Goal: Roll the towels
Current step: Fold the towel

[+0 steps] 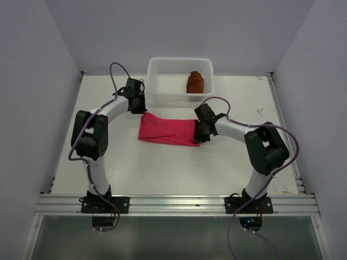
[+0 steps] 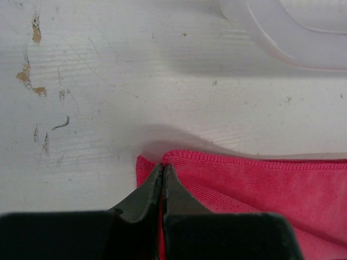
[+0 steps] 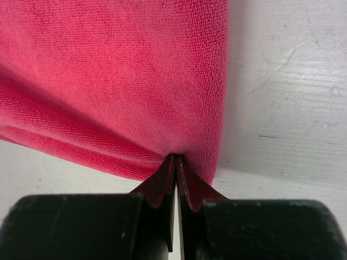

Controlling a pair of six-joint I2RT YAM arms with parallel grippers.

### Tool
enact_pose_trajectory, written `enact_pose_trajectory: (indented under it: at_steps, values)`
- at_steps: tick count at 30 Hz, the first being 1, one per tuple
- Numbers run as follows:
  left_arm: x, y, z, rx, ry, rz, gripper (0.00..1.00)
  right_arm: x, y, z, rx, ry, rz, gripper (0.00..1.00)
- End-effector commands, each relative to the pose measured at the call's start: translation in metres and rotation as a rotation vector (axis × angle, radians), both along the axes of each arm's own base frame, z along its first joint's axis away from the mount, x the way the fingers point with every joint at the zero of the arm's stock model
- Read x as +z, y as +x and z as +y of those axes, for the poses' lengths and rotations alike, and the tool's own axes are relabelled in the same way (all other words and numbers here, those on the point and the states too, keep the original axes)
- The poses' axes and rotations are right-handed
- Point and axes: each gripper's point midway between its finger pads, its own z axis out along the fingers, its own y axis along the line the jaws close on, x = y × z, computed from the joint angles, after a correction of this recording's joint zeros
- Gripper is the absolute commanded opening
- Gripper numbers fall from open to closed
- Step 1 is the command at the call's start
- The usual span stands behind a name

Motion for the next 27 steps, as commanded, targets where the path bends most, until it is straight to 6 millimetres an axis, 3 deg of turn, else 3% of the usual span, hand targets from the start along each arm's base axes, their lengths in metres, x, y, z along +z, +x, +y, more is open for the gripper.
enact_pose_trajectory:
  at_steps: [1,11,12,13,20,23,24,27]
  values:
    - [0.005,0.009,0.011,0.011,0.082,-0.027,0.0,-0.035,-0.01,-0.029,-0.005,-0.154,0.05,0.06]
    - [0.018,0.025,0.023,0.065,0.154,-0.077,0.0,-0.037,-0.013,-0.03,-0.003,-0.157,0.06,0.06]
    - [0.015,0.024,0.023,0.062,0.155,-0.071,0.13,-0.037,-0.014,-0.03,0.0,-0.154,0.061,0.06]
    - [0.013,0.023,0.022,0.062,0.156,-0.065,0.18,-0.037,-0.013,-0.03,0.0,-0.155,0.061,0.06]
    - [0.019,0.011,0.027,0.083,0.171,-0.062,0.29,-0.037,-0.012,-0.028,-0.001,-0.146,0.063,0.06]
    - [0.032,0.004,0.028,0.109,0.153,-0.063,0.33,-0.036,-0.012,-0.027,0.002,-0.143,0.064,0.06]
    - [0.046,0.001,0.025,0.106,0.128,-0.088,0.34,-0.036,-0.012,-0.027,0.002,-0.144,0.064,0.06]
    - [0.047,-0.03,0.013,0.062,0.021,-0.075,0.36,-0.034,-0.012,-0.027,0.008,-0.146,0.061,0.06]
